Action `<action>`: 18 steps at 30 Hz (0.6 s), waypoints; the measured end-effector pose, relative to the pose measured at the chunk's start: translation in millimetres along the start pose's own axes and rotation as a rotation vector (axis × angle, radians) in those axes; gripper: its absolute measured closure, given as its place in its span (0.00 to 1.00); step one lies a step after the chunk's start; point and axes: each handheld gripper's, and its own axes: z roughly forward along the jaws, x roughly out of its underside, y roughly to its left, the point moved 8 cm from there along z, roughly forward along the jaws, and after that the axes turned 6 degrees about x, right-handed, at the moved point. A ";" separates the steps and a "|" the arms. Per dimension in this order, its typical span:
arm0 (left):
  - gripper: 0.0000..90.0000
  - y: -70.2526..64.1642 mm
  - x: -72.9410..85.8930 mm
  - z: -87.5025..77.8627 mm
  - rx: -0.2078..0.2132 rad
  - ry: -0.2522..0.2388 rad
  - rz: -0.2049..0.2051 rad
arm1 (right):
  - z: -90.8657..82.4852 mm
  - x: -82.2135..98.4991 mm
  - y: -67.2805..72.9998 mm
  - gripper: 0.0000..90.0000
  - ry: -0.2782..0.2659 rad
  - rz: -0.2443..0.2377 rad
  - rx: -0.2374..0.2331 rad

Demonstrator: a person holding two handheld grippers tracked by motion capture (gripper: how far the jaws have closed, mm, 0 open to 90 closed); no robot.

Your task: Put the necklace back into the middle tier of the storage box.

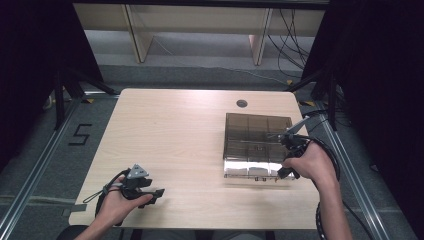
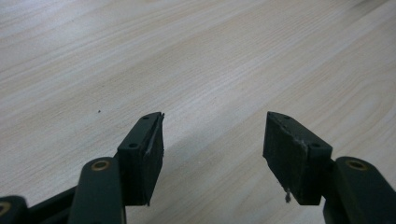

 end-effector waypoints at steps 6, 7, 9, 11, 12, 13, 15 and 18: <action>0.42 0.1 -0.1 0.1 0.000 0.000 0.001 | -0.3 -1.8 -1.8 0.97 -0.022 -0.022 -0.010; 0.42 0.1 -0.1 0.1 0.000 0.000 0.001 | -0.4 -2.1 -2.1 0.97 -0.025 -0.019 -0.007; 0.42 0.0 -0.1 0.0 0.001 0.000 0.002 | -0.8 -2.3 -2.5 0.97 -0.027 -0.015 -0.010; 0.42 0.0 0.0 -0.1 0.000 0.000 0.000 | -1.8 -2.0 -1.3 0.97 -0.023 0.016 -0.007; 0.42 0.0 -0.1 -0.1 -0.001 -0.001 -0.001 | -2.4 -1.7 -0.8 0.97 -0.017 0.025 -0.007; 0.42 0.0 -0.1 -0.2 -0.001 -0.001 -0.001 | -2.7 -1.7 -0.8 0.97 -0.019 0.026 -0.006; 0.42 0.1 -0.1 -0.3 -0.001 -0.001 -0.001 | -3.0 -2.2 -1.6 0.97 -0.025 0.024 -0.004; 0.42 0.1 -0.1 -0.2 -0.001 -0.001 -0.001 | -3.9 -2.6 -2.5 0.97 -0.035 0.022 -0.005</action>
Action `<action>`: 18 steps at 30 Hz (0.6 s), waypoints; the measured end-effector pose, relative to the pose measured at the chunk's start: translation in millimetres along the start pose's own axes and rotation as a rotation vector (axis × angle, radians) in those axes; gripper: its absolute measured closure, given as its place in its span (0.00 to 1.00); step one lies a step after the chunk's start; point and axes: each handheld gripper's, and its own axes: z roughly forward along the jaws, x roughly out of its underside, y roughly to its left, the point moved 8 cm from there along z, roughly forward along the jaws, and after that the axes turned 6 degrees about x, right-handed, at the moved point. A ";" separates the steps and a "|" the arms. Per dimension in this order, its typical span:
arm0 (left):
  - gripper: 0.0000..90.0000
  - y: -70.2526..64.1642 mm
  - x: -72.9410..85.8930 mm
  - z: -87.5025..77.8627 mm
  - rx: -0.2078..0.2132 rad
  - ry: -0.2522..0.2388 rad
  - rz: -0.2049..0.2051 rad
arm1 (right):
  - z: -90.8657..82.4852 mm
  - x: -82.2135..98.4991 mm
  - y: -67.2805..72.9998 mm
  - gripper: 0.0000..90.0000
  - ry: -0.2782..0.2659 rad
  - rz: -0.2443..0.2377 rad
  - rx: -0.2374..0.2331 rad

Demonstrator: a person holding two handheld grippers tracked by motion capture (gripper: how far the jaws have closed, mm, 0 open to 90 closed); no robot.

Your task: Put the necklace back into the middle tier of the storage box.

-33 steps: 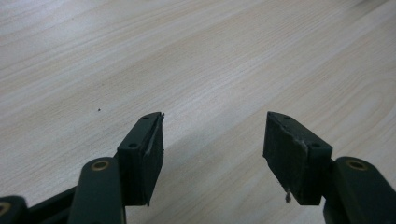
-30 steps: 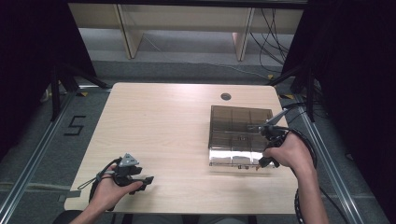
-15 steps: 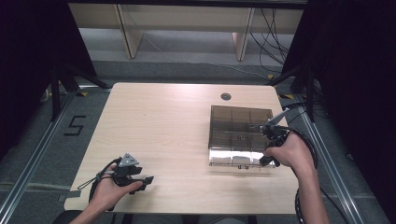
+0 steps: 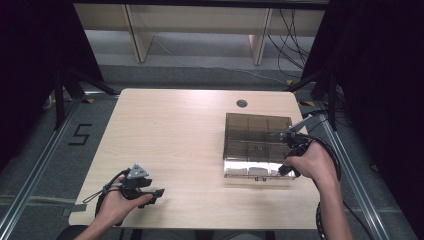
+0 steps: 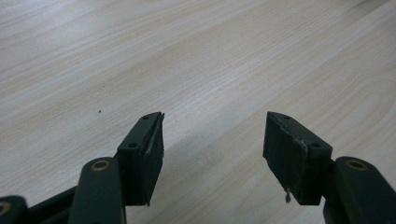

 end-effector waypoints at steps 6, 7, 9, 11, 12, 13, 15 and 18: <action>0.42 0.1 0.0 -0.1 0.000 0.000 -0.001 | -0.1 -2.4 -1.9 0.97 -0.023 0.018 0.013; 0.42 0.1 0.0 -0.1 -0.001 -0.001 -0.001 | -0.5 -2.4 -2.1 0.97 -0.022 0.018 0.012; 0.42 0.0 0.0 -0.1 -0.001 -0.001 -0.001 | -0.5 -2.9 -3.5 0.97 -0.030 0.019 0.023; 0.42 0.0 0.0 -0.1 -0.001 -0.001 -0.001 | -0.5 -3.3 -3.8 0.97 -0.037 0.018 0.023; 0.42 0.0 0.0 -0.2 0.000 0.000 0.000 | -0.7 -3.5 -4.1 0.97 -0.040 0.020 0.020; 0.42 0.0 0.0 -0.2 0.000 0.000 0.000 | -0.9 -2.8 -6.0 0.97 -0.034 0.013 0.033; 0.42 0.0 0.0 -0.2 -0.001 0.000 -0.001 | -0.9 -2.5 -7.5 0.97 -0.033 0.004 0.040; 0.42 0.1 0.0 -0.1 -0.001 0.000 -0.001 | -1.0 -3.0 -8.5 0.97 -0.036 0.007 0.045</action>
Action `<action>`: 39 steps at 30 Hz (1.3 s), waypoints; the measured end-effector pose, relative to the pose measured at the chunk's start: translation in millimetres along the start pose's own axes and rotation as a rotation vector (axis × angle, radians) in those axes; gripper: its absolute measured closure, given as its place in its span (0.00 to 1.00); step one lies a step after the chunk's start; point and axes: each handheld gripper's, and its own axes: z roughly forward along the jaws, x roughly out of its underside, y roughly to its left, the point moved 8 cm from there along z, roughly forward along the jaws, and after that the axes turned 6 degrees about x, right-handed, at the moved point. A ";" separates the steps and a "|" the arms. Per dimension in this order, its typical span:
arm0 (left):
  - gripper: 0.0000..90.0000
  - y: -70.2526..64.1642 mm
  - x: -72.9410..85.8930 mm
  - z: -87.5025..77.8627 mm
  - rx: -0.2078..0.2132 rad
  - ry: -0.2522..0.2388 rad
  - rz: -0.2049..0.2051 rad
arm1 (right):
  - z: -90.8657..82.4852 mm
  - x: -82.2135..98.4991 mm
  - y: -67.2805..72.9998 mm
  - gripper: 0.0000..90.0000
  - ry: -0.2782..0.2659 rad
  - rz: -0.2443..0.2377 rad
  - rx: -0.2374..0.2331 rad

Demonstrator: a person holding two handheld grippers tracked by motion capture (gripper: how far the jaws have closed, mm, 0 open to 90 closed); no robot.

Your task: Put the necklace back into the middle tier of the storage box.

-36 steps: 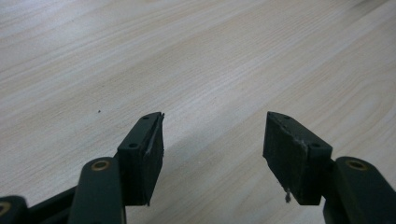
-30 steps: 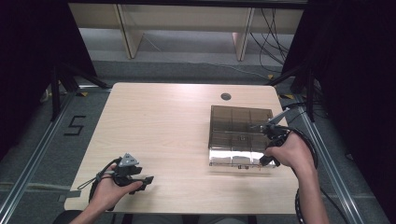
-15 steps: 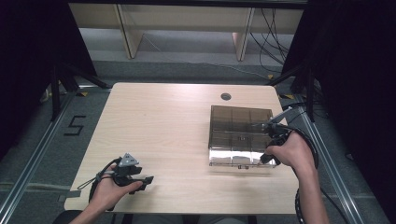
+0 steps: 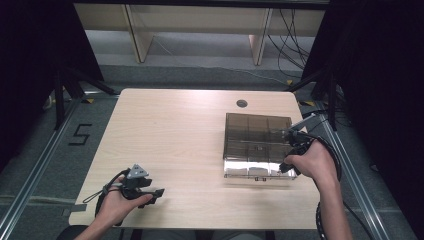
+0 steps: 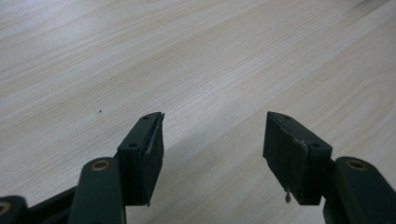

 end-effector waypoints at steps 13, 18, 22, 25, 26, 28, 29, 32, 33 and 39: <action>0.42 -0.2 0.1 0.4 0.002 0.002 0.003 | -0.2 -2.8 -1.0 0.97 -0.020 0.026 0.005; 0.42 -0.2 0.1 0.4 0.002 0.002 0.004 | -0.1 -4.3 -1.1 0.97 -0.032 0.036 0.002; 0.42 -0.3 0.5 0.9 -0.001 0.007 -0.003 | -0.4 -5.6 -3.8 0.97 -0.046 0.028 0.009; 0.42 -0.2 0.4 0.8 -0.001 0.006 -0.003 | -0.5 -6.9 -4.4 0.97 -0.054 0.031 0.008; 0.42 -0.2 0.5 0.8 -0.001 0.007 -0.003 | -0.4 -7.3 -4.8 0.97 -0.057 0.034 0.011; 0.42 -0.2 0.5 0.8 -0.001 0.007 -0.003 | 0.2 -8.6 -6.1 0.97 -0.068 0.023 0.010; 0.42 -0.2 0.5 0.8 -0.001 0.006 -0.003 | -0.5 -8.6 -4.7 0.97 -0.066 0.048 0.008; 0.42 -0.5 0.1 0.6 0.002 0.000 -0.002 | -0.5 -10.1 -6.0 0.97 -0.081 0.048 0.006; 0.42 -0.5 0.1 0.6 0.002 0.000 -0.002 | -0.5 -10.1 -6.0 0.97 -0.081 0.048 0.006; 0.42 -0.2 0.1 0.4 0.001 0.001 0.004 | 0.8 -12.7 -9.4 0.97 -0.100 0.065 0.013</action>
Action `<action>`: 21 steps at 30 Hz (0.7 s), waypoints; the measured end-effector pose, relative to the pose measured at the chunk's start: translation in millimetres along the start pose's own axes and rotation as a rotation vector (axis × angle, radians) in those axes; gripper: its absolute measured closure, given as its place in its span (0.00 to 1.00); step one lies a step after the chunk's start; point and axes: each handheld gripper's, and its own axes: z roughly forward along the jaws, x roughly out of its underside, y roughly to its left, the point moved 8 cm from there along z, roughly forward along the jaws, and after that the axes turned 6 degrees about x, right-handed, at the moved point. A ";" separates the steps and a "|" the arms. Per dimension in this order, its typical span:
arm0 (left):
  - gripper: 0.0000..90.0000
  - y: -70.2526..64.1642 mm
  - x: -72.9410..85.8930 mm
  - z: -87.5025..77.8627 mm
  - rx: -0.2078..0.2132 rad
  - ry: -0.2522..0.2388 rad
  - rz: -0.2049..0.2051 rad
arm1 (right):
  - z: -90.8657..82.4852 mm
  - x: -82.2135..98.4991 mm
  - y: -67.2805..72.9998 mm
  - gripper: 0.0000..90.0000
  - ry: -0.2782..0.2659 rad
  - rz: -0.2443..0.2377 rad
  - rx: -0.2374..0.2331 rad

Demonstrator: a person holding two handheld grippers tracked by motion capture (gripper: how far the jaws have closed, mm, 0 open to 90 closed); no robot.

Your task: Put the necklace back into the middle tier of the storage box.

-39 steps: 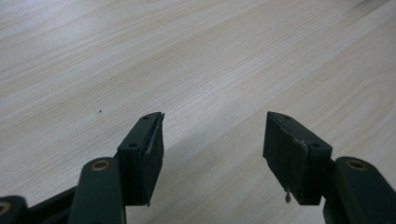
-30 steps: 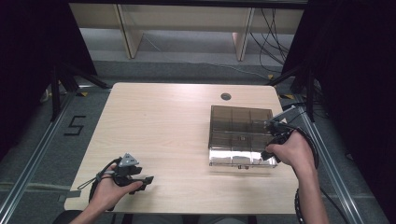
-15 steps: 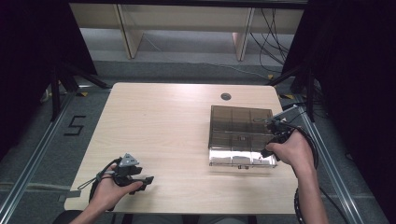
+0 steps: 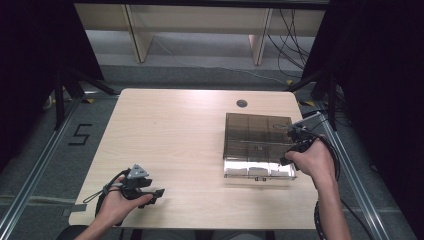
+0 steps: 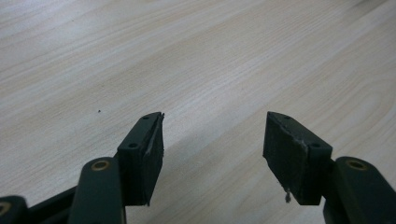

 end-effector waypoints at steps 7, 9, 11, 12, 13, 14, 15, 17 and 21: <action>0.42 -0.1 0.1 -0.1 -0.001 0.000 -0.002 | 2.3 -1.7 -2.6 0.97 -0.012 0.014 0.001; 0.42 -0.8 0.1 -0.7 0.007 0.001 0.002 | 3.5 -1.6 -3.5 0.97 -0.007 0.012 0.000; 0.42 -0.6 -0.2 -0.3 0.003 -0.003 -0.004 | 4.4 -1.8 -3.7 0.97 -0.010 0.016 -0.002; 0.42 0.1 0.0 -0.3 -0.001 0.000 0.000 | 5.6 -2.2 -4.9 0.97 -0.010 0.024 0.000; 0.42 0.1 0.0 -0.3 -0.001 0.000 -0.001 | 5.4 -1.9 -1.3 0.97 -0.005 0.064 -0.005; 0.42 0.1 0.0 -0.3 -0.001 0.000 -0.001 | 5.4 -1.9 -1.3 0.97 -0.005 0.064 -0.005; 0.42 -0.2 -0.1 -0.3 0.000 -0.003 -0.003 | 4.1 -3.6 0.5 0.97 -0.011 0.082 -0.022; 0.42 -0.7 0.1 -0.9 0.008 0.003 0.003 | 6.1 -5.1 -2.3 0.97 -0.030 0.072 -0.013; 0.42 -0.8 -0.1 -0.7 0.006 -0.001 0.000 | 7.2 -5.5 -3.2 0.97 -0.028 0.080 -0.026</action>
